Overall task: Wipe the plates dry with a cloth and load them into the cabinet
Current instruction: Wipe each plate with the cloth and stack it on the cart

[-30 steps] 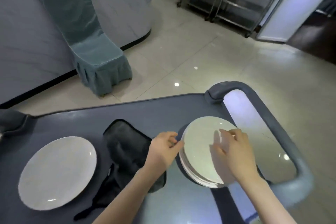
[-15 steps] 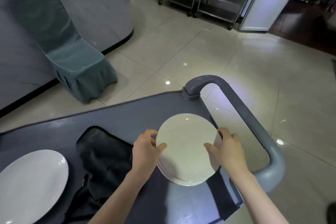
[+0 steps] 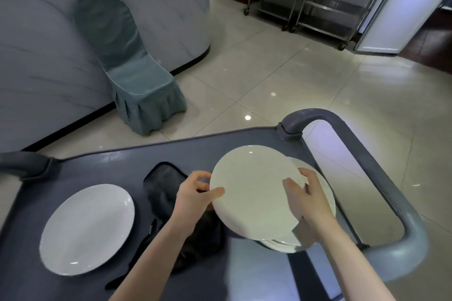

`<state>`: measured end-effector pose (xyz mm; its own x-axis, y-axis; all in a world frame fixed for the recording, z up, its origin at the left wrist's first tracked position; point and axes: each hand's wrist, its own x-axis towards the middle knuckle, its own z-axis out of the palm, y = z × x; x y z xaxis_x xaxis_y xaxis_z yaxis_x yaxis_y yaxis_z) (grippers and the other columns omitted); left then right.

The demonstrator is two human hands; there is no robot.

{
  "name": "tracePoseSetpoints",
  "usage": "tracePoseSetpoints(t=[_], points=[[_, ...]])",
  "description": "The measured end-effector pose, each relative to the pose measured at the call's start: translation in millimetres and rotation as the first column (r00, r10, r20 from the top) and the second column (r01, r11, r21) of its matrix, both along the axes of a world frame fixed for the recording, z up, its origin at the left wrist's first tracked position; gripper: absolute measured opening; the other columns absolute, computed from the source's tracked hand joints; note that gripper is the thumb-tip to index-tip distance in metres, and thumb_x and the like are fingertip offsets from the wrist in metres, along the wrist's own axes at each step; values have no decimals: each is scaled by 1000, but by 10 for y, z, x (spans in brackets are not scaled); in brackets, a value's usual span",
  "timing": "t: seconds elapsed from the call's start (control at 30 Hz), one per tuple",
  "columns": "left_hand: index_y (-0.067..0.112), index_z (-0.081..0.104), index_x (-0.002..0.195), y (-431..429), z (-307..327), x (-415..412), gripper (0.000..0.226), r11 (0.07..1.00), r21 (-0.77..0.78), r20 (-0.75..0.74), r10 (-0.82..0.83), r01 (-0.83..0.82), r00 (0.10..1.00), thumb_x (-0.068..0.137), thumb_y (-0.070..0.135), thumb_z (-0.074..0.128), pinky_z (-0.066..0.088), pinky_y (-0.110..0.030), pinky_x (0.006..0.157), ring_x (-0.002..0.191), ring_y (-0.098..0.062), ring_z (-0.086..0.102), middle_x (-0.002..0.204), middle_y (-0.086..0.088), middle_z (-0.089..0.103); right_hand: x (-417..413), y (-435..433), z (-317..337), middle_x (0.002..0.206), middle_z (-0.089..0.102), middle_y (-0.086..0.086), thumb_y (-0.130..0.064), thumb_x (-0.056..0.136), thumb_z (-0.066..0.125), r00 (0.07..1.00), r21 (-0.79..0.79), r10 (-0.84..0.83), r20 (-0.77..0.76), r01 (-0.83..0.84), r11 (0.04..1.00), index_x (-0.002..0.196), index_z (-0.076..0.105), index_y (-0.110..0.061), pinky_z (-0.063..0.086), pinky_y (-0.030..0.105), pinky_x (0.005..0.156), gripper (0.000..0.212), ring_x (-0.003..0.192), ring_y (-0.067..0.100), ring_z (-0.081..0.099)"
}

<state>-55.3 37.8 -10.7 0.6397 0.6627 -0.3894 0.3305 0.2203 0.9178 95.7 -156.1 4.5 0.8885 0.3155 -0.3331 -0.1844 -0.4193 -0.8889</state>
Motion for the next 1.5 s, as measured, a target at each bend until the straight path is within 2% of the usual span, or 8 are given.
tracePoseSetpoints(t=[0.23, 0.4, 0.63, 0.87, 1.0, 1.2, 1.37, 1.5], points=[[17, 73, 98, 512, 41, -368, 10, 993, -112, 161, 0, 18, 987, 90, 23, 71, 55, -24, 63, 75, -17, 70, 87, -9, 75, -206, 498, -48, 101, 72, -3, -26, 100, 55, 989, 178, -102, -106, 119, 977, 97, 63, -32, 54, 30, 70, 10, 86, 16, 69], [29, 69, 96, 1028, -394, -437, 11, 937, 348, -224, 124, -40, 967, 87, 24, 72, 44, -18, 69, 88, -17, 65, 88, 5, 69, -201, 624, -36, 80, 77, 2, -28, 97, 54, 987, 113, -51, -151, 68, 991, 79, 74, -19, 53, 25, 55, 29, 60, 13, 69], [22, 37, 147, 1482, -947, -258, 73, 711, 577, -589, 22, 401, 808, 85, 39, 72, 42, -40, 101, 128, -27, 36, 138, -3, 39, -215, 708, -99, 69, 75, -4, -35, 96, 57, 989, 44, -63, -134, 70, 997, 76, 75, -22, 51, 20, 46, 30, 55, 11, 67], [18, 61, 96, 1651, -1098, -230, 35, 711, 578, -631, 80, 399, 772, 83, 47, 73, 43, -38, 92, 113, -29, 43, 111, -6, 47, -215, 740, -164, 65, 67, -2, -32, 97, 58, 988, 2, -65, -138, 66, 998, 73, 68, -7, 49, 20, 49, 36, 52, 11, 58], [13, 42, 95, 1680, -1060, -248, 40, 775, 524, -553, -7, 354, 833, 82, 23, 78, 40, -33, 74, 92, -27, 49, 105, -8, 46, -228, 797, -190, 75, 61, 7, -34, 96, 58, 987, 41, -48, -156, 55, 998, 93, 57, 11, 45, 32, 67, 45, 67, 19, 55], [14, 52, 62, 1678, -770, -322, 30, 943, 186, -454, -166, 275, 876, 81, 26, 71, 38, -26, 53, 62, -16, 52, 61, 2, 54, -275, 846, -210, 68, 58, 1, -36, 96, 59, 987, 23, -57, -153, 61, 998, 77, 57, 4, 43, 24, 55, 45, 54, 13, 51], [13, 65, 78, 1535, -185, -462, 17, 992, -125, -46, -35, 29, 998, 89, 27, 65, 48, -30, 66, 72, -21, 64, 76, -7, 68, -365, 820, -156, 64, 47, -1, -39, 97, 58, 978, 68, -87, -192, 101, 993, 66, 45, -13, 39, 22, 52, 42, 53, 14, 42], [23, 69, 100, 1432, 249, -574, 9, 995, -82, 53, 62, -58, 997, 95, 29, 64, 56, -28, 67, 82, -16, 74, 91, 1, 77, -431, 810, -115, 64, 31, 1, -35, 98, 56, 987, 97, -114, -116, 126, 987, 65, 27, -18, 28, 27, 55, 47, 60, 17, 28]])
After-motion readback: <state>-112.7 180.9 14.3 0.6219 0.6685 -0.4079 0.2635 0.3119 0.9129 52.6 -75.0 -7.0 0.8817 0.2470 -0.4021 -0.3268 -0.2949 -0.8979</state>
